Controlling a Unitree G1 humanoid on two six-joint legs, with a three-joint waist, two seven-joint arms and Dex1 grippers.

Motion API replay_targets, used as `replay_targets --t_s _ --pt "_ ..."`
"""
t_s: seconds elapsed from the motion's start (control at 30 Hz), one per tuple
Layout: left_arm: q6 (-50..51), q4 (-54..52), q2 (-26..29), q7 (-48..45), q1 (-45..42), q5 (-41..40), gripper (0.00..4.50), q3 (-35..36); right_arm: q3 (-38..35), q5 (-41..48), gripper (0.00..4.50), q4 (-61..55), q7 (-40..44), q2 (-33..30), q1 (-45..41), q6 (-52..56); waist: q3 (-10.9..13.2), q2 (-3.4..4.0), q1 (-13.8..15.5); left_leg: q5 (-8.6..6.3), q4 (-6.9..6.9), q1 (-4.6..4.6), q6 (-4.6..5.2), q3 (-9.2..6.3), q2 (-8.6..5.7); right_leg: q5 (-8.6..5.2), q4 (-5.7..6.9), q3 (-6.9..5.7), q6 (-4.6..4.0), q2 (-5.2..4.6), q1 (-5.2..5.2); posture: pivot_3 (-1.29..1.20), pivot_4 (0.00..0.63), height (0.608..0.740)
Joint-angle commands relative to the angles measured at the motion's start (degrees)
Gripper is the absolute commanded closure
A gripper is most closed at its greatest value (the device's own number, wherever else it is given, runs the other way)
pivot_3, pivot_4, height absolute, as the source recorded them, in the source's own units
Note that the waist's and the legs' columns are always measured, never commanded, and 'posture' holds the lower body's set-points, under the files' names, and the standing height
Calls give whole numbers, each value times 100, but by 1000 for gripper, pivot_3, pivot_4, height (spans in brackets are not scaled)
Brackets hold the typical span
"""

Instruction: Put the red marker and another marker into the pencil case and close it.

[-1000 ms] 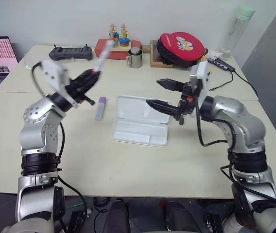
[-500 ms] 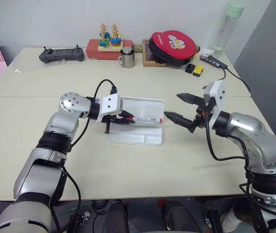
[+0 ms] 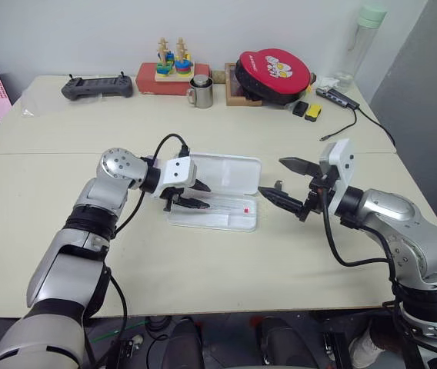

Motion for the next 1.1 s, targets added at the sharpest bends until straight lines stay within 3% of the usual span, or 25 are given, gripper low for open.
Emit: replay_targets --t_s 0.03,0.17,0.27,0.4,0.47,0.67,1.0,1.1 --pt "1022 -990 98 28 183 -725 1498 603 -30 74 0 -80 18 -17 -207 -98 0 0 -2 0 0 0 0 0 0 0 0 0 -1 0 0 0 150 740" --pt "2788 -2373 61 567 510 -1946 687 1513 -36 238 0 -18 35 121 -423 -86 1 0 -2 0 2 -1 0 -2 2 0 2 -2 0 0 1 0 150 740" --pt "3680 -2958 -113 1466 600 -2535 39 2171 29 280 0 101 52 245 -630 -75 1 0 -1 0 4 2 0 -6 3 -1 5 -5 3 1 4 0 150 740" --pt "4209 -3217 -504 3668 720 -2665 8 3338 224 252 0 578 138 487 -1247 -154 0 0 -15 0 8 22 0 -6 3 0 5 -2 12 1 21 0 150 740" --pt "4370 -3316 -597 4337 840 -2644 8 3626 292 235 0 735 194 563 -1457 -201 0 0 -21 1 10 26 1 -6 4 4 6 1 18 3 21 0 150 740" --pt "4774 -3132 -528 5756 1253 -2234 8 3903 590 88 0 1221 470 760 -1950 -436 0 0 6 2 9 24 1 -4 2 11 2 0 8 2 22 0 150 740" --pt "5280 -2631 -827 5938 1899 -1887 8 3008 703 2 0 1328 686 768 -2032 -556 0 -1 105 2 7 21 0 -4 0 18 1 -4 -3 0 21 0 150 740" --pt "5021 -2202 -768 6037 1826 -1559 8 2789 685 12 0 1256 675 714 -1972 -517 0 -1 122 2 7 22 -1 -4 1 18 2 -4 -3 1 20 0 150 740"
